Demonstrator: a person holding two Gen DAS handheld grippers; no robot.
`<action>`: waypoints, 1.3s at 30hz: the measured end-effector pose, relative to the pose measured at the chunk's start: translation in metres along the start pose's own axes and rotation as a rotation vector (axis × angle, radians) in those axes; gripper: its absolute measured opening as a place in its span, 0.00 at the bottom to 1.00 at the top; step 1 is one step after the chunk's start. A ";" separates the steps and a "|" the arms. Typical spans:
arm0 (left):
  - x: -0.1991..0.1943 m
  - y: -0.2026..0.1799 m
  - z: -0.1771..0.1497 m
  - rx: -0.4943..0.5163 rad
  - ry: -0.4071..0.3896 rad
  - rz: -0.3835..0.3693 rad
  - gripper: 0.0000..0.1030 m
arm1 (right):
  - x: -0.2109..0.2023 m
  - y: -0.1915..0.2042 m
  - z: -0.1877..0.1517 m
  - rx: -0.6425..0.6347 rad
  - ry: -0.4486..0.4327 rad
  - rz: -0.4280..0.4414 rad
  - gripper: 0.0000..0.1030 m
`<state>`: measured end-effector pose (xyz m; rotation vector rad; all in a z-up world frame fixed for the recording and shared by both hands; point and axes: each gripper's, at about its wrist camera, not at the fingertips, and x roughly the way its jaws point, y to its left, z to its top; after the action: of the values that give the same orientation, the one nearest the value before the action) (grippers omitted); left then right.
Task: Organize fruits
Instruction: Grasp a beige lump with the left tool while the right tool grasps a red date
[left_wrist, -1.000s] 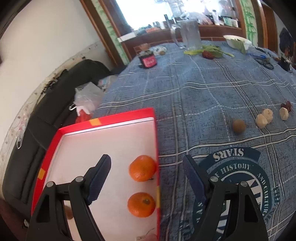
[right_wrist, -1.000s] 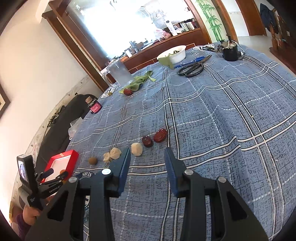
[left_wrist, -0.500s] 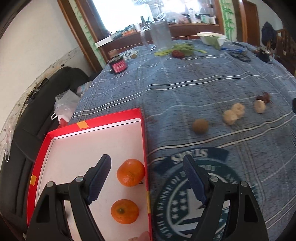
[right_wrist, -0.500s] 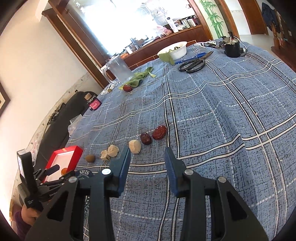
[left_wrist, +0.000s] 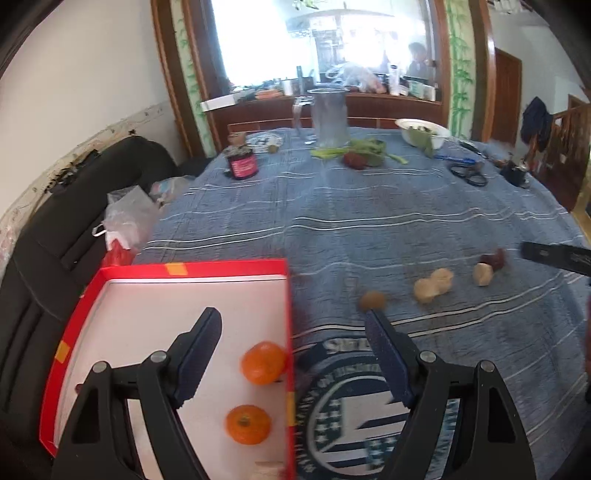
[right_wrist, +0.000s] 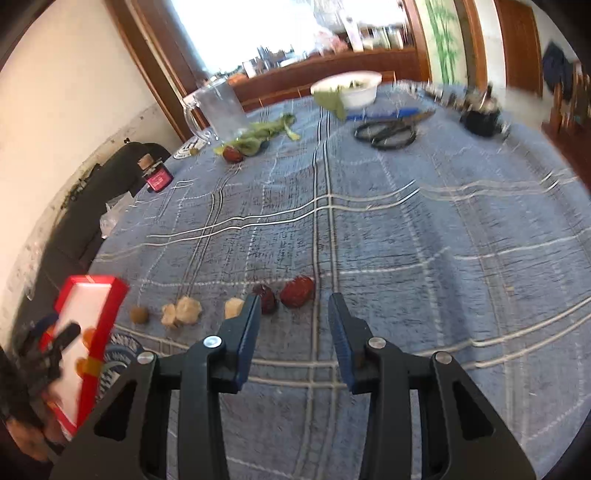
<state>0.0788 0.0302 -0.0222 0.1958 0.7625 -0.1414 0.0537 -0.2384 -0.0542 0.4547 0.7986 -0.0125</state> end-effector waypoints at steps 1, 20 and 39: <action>0.002 -0.004 0.001 0.007 0.006 -0.011 0.78 | 0.008 -0.002 0.003 0.031 0.027 0.014 0.37; 0.034 -0.068 0.007 0.128 0.083 -0.088 0.73 | 0.048 -0.023 0.011 0.199 0.098 0.126 0.21; 0.069 -0.108 0.017 0.231 0.141 -0.178 0.21 | 0.026 -0.044 0.015 0.308 0.064 0.328 0.21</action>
<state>0.1180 -0.0822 -0.0714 0.3597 0.9037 -0.3884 0.0741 -0.2798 -0.0800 0.8778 0.7797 0.1866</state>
